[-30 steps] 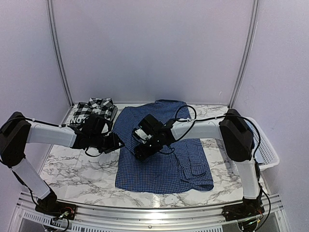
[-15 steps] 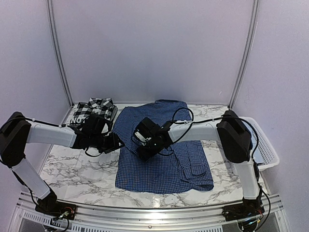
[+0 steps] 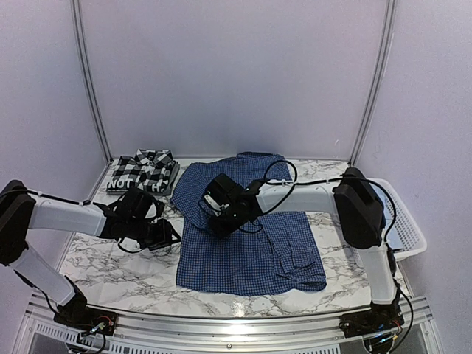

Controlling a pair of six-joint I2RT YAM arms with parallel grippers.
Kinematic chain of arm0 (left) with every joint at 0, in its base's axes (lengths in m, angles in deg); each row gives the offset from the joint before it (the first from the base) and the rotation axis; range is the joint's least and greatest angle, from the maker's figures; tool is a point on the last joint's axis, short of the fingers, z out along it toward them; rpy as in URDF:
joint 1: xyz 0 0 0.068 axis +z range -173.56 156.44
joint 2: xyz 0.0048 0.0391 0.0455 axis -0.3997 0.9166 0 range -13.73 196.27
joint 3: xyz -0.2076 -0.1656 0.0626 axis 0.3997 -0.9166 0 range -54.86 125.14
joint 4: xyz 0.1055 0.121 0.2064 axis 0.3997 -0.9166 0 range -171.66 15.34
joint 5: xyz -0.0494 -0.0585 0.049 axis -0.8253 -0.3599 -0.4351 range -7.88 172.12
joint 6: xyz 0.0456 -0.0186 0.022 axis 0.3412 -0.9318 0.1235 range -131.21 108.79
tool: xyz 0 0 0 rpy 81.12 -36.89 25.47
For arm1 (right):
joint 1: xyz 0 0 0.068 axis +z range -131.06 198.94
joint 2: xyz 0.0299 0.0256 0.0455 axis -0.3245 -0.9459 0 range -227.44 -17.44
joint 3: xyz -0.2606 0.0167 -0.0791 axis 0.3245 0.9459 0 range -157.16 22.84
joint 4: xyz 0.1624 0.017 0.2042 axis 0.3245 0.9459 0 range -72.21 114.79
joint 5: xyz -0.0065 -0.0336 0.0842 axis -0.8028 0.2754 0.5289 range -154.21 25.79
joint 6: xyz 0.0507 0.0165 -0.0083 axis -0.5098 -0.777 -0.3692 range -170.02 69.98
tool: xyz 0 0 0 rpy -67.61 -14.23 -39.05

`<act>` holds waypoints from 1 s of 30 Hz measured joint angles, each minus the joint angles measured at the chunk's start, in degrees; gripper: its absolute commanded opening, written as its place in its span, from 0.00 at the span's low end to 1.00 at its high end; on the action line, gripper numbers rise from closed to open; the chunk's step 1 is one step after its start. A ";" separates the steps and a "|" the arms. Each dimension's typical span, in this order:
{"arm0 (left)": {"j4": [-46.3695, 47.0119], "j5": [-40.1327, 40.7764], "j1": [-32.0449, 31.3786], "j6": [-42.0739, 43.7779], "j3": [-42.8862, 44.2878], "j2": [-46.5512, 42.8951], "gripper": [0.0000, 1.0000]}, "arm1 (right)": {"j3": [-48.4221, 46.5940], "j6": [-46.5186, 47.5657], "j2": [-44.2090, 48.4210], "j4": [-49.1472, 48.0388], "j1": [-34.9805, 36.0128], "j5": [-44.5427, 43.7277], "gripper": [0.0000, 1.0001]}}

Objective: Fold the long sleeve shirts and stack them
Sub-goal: Pick up the sleeve from the 1/3-folded shirt, then pick up the shirt from the center of the board.

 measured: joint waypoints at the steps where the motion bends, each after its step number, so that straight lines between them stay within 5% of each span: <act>1: -0.61 -0.44 -0.20 -0.02 -0.52 -0.68 0.41 | -0.28 -0.02 -0.04 0.09 0.00 0.07 0.00; 18: -11.96 -2.54 -11.63 -6.27 -5.57 -11.45 0.38 | -7.37 -0.61 1.03 1.36 -2.23 0.28 0.00; 30: -14.21 0.50 -17.57 -10.80 -5.18 -7.98 0.31 | -9.14 0.04 3.65 -0.17 -4.59 0.79 0.00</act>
